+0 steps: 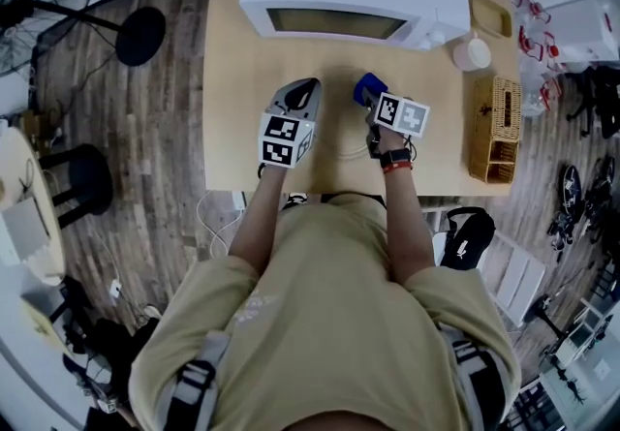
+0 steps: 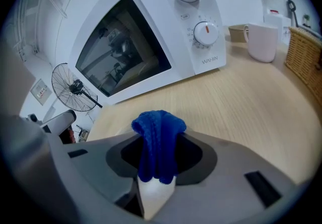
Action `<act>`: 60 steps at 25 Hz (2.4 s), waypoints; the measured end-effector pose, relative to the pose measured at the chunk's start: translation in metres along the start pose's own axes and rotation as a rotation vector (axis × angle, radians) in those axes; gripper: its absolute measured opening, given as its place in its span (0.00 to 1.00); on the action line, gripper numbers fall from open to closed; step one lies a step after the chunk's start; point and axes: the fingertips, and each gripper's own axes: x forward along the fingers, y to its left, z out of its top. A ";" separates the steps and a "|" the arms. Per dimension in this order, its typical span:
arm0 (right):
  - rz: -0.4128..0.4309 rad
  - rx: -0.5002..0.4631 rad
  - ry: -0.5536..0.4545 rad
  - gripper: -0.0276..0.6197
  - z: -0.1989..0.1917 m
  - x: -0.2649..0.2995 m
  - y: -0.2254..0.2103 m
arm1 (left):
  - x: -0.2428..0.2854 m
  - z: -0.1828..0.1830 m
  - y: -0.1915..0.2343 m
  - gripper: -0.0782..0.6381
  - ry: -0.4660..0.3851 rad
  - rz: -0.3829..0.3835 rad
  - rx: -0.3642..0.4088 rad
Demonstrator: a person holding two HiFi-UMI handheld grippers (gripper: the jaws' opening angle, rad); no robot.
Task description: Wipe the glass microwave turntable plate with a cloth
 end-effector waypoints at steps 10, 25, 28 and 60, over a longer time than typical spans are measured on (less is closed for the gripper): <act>0.254 -0.024 0.062 0.26 -0.017 0.020 0.099 | -0.039 -0.009 0.038 0.13 0.001 0.087 -0.019; 0.318 -0.107 0.204 0.26 -0.052 0.054 0.143 | -0.052 -0.017 0.058 0.13 0.013 0.120 -0.036; 0.308 -0.129 0.213 0.26 -0.051 0.057 0.141 | -0.050 -0.017 0.058 0.13 0.016 0.119 -0.035; 0.271 -0.096 0.169 0.26 -0.043 0.048 0.109 | -0.032 -0.028 0.032 0.13 0.066 0.079 -0.006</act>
